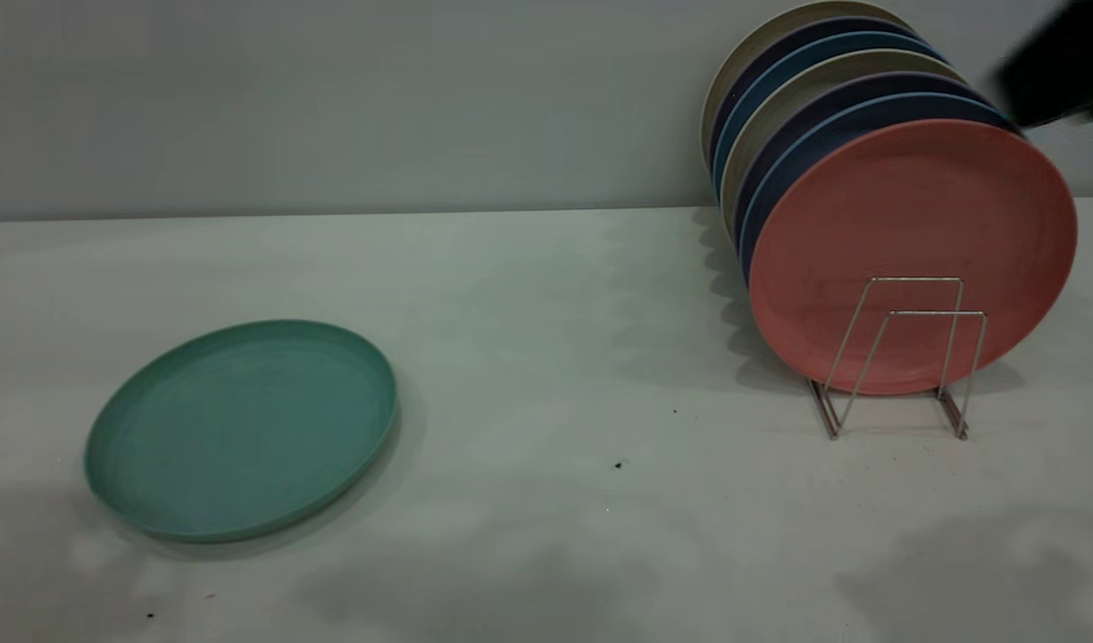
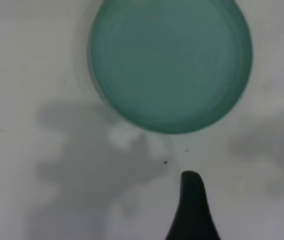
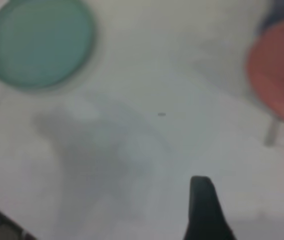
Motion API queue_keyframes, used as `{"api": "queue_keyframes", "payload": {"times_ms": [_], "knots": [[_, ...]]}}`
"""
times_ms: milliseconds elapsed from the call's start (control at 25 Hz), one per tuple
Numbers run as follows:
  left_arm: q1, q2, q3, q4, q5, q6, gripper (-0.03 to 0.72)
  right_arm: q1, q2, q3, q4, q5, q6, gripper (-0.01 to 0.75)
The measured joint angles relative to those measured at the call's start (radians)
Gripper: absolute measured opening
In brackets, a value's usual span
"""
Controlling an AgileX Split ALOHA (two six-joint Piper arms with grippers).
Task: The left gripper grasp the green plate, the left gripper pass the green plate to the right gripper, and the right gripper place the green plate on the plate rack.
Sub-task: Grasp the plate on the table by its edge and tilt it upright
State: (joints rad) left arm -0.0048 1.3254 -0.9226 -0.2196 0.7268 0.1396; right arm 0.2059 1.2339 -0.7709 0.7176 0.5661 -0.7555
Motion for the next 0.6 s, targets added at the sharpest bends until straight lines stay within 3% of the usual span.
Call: {"api": "queue_keyframes", "payload": {"times_ms": [160,280,600], "knots": [[0.036,0.155,-0.033,-0.007,-0.028,0.02,0.581,0.155,0.167,-0.049,0.058,-0.04,-0.015,0.486],[0.085,0.282,-0.066,-0.025,-0.039,0.049,0.58,0.226,0.274,-0.087,0.107,-0.049,-0.044,0.486],[0.211,0.636,-0.231,-0.127,-0.039,0.155,0.558,0.253,0.453,-0.129,0.263,-0.061,-0.12,0.486]]}}
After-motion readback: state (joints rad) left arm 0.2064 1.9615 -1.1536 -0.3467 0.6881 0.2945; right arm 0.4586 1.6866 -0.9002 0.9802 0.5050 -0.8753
